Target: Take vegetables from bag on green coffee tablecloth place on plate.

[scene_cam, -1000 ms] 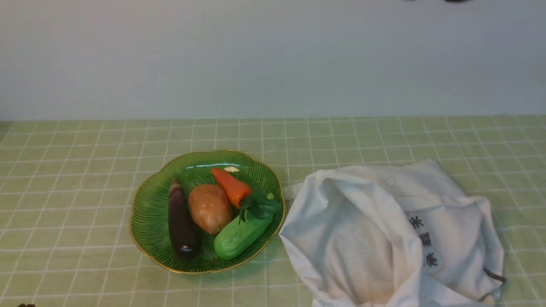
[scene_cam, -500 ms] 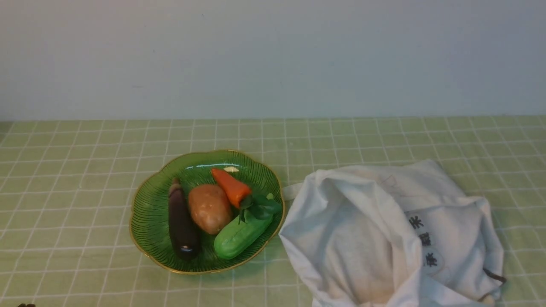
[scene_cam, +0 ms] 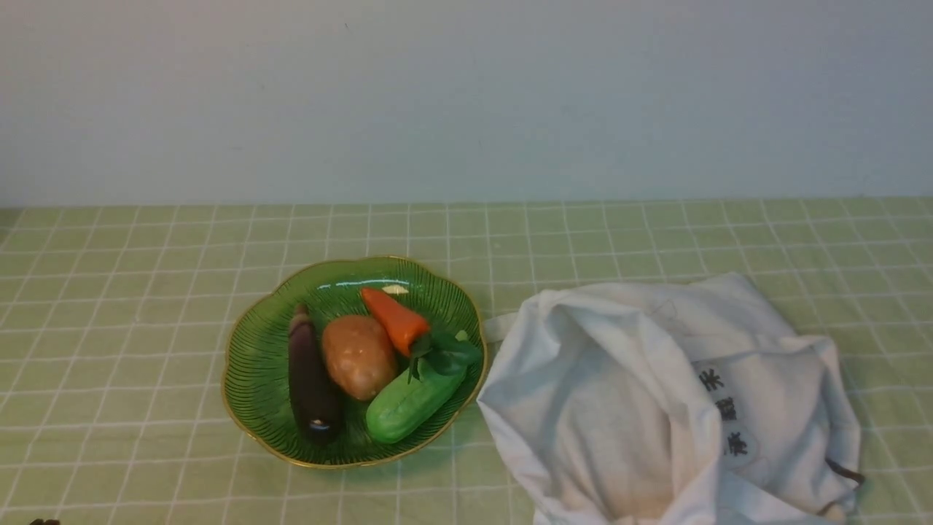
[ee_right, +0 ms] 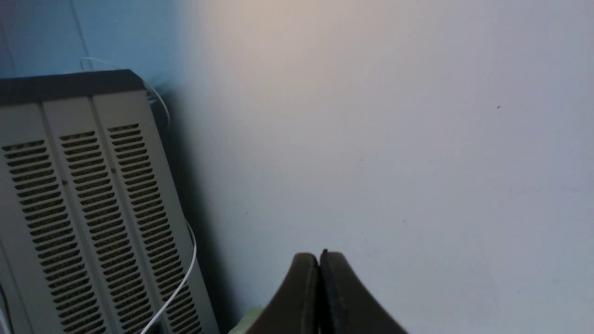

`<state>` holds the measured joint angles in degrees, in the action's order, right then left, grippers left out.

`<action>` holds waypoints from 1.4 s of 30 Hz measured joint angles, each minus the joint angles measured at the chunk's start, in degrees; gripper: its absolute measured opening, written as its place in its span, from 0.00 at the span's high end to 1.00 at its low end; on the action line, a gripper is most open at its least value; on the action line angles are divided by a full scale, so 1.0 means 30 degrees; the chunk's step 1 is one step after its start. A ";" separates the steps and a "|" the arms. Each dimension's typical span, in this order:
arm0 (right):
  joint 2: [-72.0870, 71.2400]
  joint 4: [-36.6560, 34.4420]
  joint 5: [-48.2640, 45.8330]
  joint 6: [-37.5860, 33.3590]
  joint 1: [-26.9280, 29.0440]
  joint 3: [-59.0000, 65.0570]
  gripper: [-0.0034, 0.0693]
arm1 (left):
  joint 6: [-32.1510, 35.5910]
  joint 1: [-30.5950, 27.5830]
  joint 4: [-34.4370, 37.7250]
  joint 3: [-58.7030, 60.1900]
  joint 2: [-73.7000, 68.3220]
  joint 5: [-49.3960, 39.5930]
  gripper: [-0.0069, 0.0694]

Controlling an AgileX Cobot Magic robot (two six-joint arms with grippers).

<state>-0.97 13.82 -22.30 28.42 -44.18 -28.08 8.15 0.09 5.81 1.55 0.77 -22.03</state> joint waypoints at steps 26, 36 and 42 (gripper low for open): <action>-0.0024 -0.3254 0.0562 -0.9190 0.4370 0.3863 0.98 | 0.0000 0.0000 0.0000 0.0000 0.0000 0.0000 0.92; -0.0024 -0.4066 0.0525 -0.9015 1.1377 0.8267 0.98 | 0.0000 0.0000 0.0000 0.0000 0.0000 0.0000 0.92; -0.0004 -0.4789 0.0121 -0.9001 1.4071 0.9751 0.98 | 0.0000 0.0000 0.0000 0.0000 0.0000 0.0000 0.92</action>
<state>-0.98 -0.55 -21.94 1.42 -1.97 1.17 8.15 0.09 5.81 1.55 0.77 -22.03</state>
